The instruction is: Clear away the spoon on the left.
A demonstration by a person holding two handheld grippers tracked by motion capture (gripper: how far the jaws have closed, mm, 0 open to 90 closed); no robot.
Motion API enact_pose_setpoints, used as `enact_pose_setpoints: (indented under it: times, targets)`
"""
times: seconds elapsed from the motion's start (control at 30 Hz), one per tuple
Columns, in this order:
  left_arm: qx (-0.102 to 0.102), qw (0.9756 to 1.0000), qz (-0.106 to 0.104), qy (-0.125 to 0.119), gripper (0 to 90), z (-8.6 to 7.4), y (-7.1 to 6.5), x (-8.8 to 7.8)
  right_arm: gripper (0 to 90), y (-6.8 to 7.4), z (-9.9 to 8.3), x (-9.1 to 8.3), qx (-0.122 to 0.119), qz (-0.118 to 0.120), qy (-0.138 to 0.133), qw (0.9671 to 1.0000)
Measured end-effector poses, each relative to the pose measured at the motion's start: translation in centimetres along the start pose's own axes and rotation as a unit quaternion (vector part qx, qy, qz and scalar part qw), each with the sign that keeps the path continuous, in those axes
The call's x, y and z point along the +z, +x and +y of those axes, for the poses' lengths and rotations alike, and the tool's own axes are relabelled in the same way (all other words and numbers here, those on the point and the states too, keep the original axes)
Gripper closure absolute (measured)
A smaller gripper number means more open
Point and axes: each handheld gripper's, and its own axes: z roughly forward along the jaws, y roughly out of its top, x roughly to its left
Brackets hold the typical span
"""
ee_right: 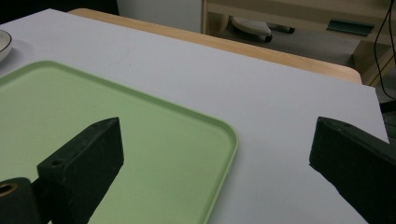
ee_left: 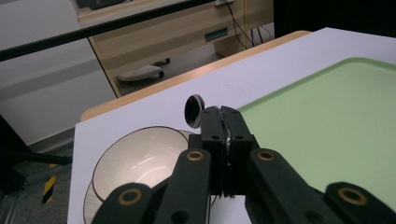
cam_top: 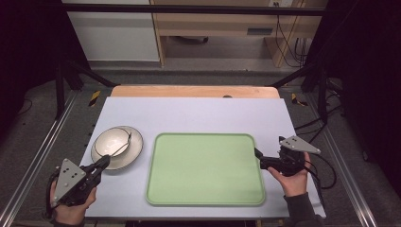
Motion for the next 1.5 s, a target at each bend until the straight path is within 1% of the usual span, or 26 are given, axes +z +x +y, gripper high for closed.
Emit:
enact_pose_setpoints:
  times: [0.33, 0.53, 0.83, 0.87, 0.9, 0.93, 1.13, 1.23, 1.3, 1.4, 1.5]
  targets:
    - [0.013, 0.9998, -0.014, 0.003, 88.8, 0.5, -1.0, 0.9, 3.3, 0.1, 0.0, 0.1, -0.001, 0.002, 0.001, 1.0]
    - [0.021, 0.9994, -0.025, 0.012, 88.8, 0.5, -1.6, 1.8, 3.3, 0.1, 0.0, 0.1, -0.003, 0.003, 0.002, 1.0]
    - [0.026, 0.9987, -0.038, 0.022, 88.8, 0.5, -2.3, 3.1, 3.5, 0.2, 0.0, 0.2, -0.001, 0.005, 0.005, 1.0]
    - [0.032, 0.9986, -0.038, 0.017, 88.8, 0.6, -2.3, 3.3, 3.4, 0.2, 0.0, 0.2, -0.001, 0.004, 0.005, 1.0]
    - [0.034, 0.9985, -0.039, 0.018, 88.8, 0.6, -2.3, 3.4, 3.4, 0.2, 0.0, 0.2, -0.002, 0.004, 0.005, 1.0]
    - [0.031, 0.9984, -0.041, 0.024, 88.8, 0.6, -2.5, 3.5, 3.4, 0.2, 0.0, 0.2, -0.002, 0.004, 0.006, 1.0]
    - [0.039, 0.9978, -0.048, 0.025, 88.8, 1.0, -3.1, 4.0, 3.5, 0.2, 0.0, 0.2, -0.001, 0.005, 0.005, 1.0]
    - [0.049, 0.9973, -0.047, 0.029, 88.8, 1.2, -3.4, 4.3, 3.5, 0.2, 0.0, 0.3, -0.003, 0.005, 0.006, 1.0]
    - [0.051, 0.9969, -0.054, 0.027, 88.8, 1.3, -3.8, 4.6, 3.5, 0.2, 0.0, 0.3, -0.003, 0.005, 0.006, 1.0]
    - [0.061, 0.996, -0.054, 0.039, 88.8, 1.1, -4.3, 5.3, 3.5, 0.2, 0.0, 0.2, -0.002, 0.005, 0.005, 1.0]
    - [0.061, 0.9956, -0.057, 0.042, 88.8, 1.0, -4.4, 5.6, 3.5, 0.2, 0.0, 0.2, -0.001, 0.006, 0.005, 1.0]
